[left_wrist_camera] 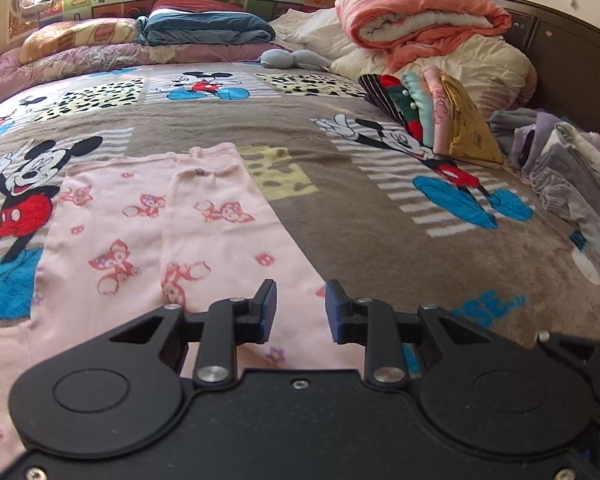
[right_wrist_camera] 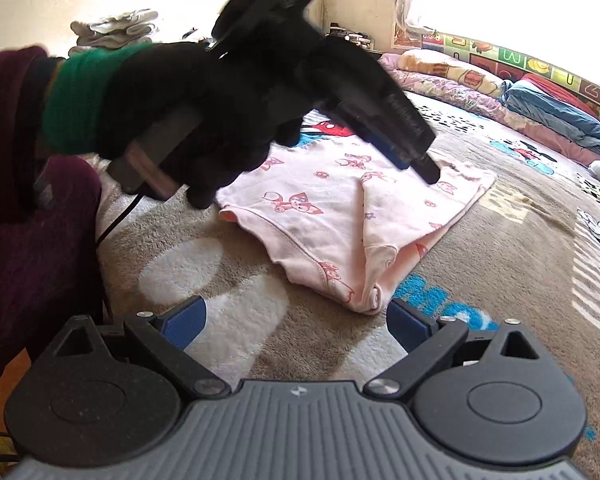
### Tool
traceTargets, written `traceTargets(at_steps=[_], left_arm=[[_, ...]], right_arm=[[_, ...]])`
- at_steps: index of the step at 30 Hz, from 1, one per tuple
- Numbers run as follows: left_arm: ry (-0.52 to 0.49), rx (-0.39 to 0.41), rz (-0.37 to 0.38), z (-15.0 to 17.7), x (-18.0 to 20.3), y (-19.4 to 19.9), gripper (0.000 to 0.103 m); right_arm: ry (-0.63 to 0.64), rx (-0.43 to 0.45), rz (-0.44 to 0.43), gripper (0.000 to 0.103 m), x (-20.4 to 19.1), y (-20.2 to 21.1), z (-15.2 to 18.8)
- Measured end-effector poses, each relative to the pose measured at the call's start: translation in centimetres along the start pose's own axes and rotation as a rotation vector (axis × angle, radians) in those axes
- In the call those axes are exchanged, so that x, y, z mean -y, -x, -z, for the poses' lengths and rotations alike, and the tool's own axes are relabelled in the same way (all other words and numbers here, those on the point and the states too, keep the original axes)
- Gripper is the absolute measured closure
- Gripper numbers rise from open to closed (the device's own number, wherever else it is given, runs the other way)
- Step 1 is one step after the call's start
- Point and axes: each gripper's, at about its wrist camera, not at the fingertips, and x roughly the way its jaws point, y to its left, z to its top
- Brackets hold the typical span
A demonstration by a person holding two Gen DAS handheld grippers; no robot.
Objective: Fold clothes
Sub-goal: 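Lift the open left gripper away from the folded sleeve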
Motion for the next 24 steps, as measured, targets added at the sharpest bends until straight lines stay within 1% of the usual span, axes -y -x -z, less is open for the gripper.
traceTargets(at_steps=[2, 4, 6, 8, 9, 10, 12, 15, 18, 22, 24], left_arm=[[-0.072, -0.029, -0.022, 1.5, 1.2, -0.8, 0.078], [-0.091, -0.018, -0.035, 1.9, 1.6, -0.8, 0.078], [-0.049, 0.013, -0.016, 1.8, 1.2, 0.4, 0.078], [-0.04, 0.031, 0.007, 1.8, 1.3, 1.1, 0.078], [-0.047, 0.021, 0.013, 2.0, 1.5, 1.0, 0.078], [-0.062, -0.015, 0.018, 2.4, 1.6, 0.6, 0.078], [-0.049, -0.024, 0.029, 3.1, 1.1, 0.1, 0.078], [0.016, 0.009, 0.045, 3.3, 0.2, 1.5, 0.078], [0.067, 0.053, 0.042, 3.9, -0.6, 3.5, 0.078], [0.217, 0.076, 0.023, 4.9, -3.5, 5.5, 0.078], [0.295, 0.091, 0.011, 5.1, -5.2, 6.5, 0.078]], right_arm=[[-0.022, 0.016, -0.004, 0.007, 0.3, 0.1, -0.1], [-0.057, 0.037, -0.031, 0.007, 0.6, 0.5, -0.2], [-0.085, 0.057, -0.055, 0.007, 0.8, 1.0, -0.1], [-0.078, 0.069, -0.064, 0.007, 0.5, 1.8, 0.1], [-0.07, 0.067, -0.066, 0.007, 0.3, 1.8, 0.2], [-0.061, 0.062, -0.066, 0.007, 0.0, 1.9, 0.2], [-0.038, 0.034, -0.061, 0.007, -0.6, 1.6, 0.5], [-0.009, -0.01, -0.046, 0.007, -1.6, 0.9, 0.7], [0.005, -0.009, -0.045, 0.007, -2.2, 0.6, 0.7], [-0.009, 0.008, -0.032, 0.007, -2.4, 0.2, 0.4], [-0.005, 0.029, -0.013, 0.007, -2.6, 0.1, 0.1]])
